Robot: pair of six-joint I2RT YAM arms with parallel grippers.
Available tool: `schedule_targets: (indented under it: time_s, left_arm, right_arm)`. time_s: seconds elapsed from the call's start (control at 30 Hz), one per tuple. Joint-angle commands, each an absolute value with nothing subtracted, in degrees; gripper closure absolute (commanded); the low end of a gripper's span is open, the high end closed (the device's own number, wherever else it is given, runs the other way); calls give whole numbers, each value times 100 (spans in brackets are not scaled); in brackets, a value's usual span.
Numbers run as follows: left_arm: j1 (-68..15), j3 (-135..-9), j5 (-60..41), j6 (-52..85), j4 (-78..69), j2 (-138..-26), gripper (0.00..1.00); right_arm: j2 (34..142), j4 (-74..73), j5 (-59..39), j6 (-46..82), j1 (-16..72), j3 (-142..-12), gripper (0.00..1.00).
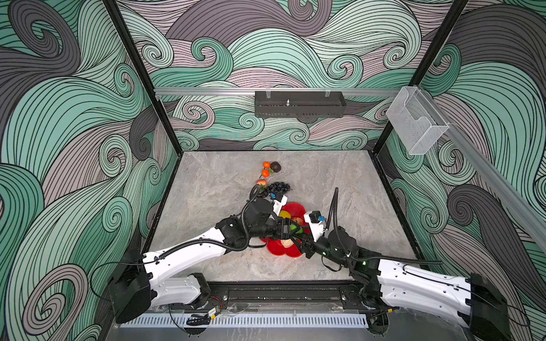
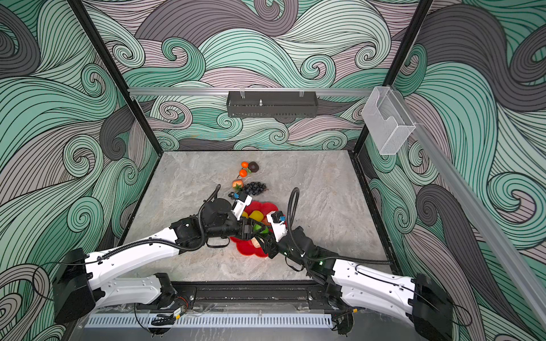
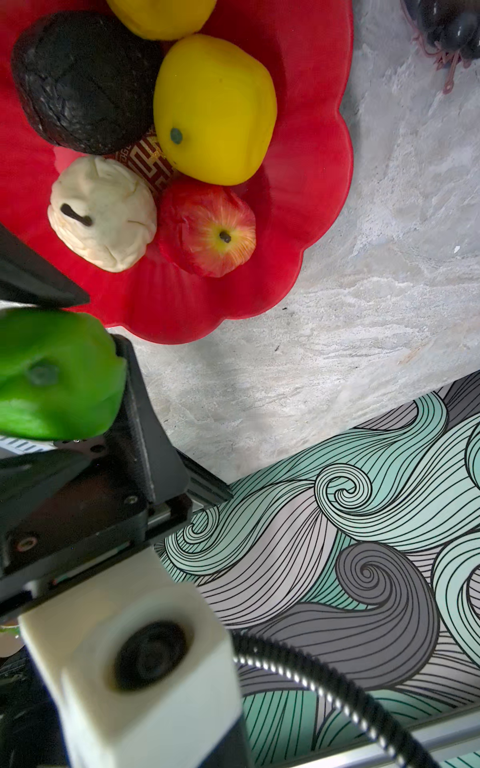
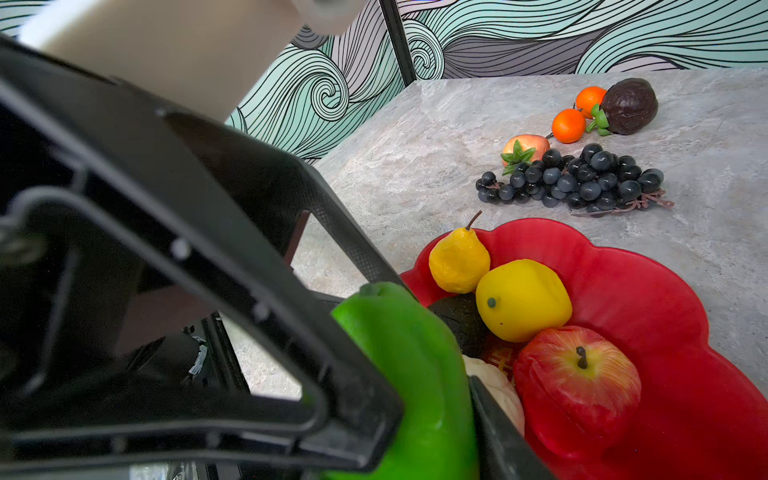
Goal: Place and organize the fake fruits in the fruit bowl
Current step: 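Grasp the green fruit with the left gripper while the right gripper holds it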
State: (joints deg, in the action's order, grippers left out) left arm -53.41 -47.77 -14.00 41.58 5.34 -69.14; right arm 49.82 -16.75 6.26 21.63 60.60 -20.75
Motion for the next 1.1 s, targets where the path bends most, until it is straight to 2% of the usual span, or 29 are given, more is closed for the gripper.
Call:
schedule_targets:
  time_s: [0.0,0.3,0.6,0.93,1.07]
  left_arm:
    - [-5405,-4983,-1538,4096,466,-6961,48]
    - [-5405,-4999,-1547,4052,450,-6990,62]
    - [-5405,-5075,-1322,3942,725,-6938,67]
    - [-5405,-5290,-529,3402,1620,-6693,68]
    - [-5405,-5302,-69,3162,1924,-6542,68]
  right_arm:
    - [4956,-1837,729,2105,6100,-2206,50]
    - [4958,-1798,807,2126,6108,-2215,48]
    - [5019,-1553,921,2190,6110,-2320,37]
    - [4480,-695,971,1990,6108,-2399,7]
    - [3984,-155,1022,1894,6101,-2340,0]
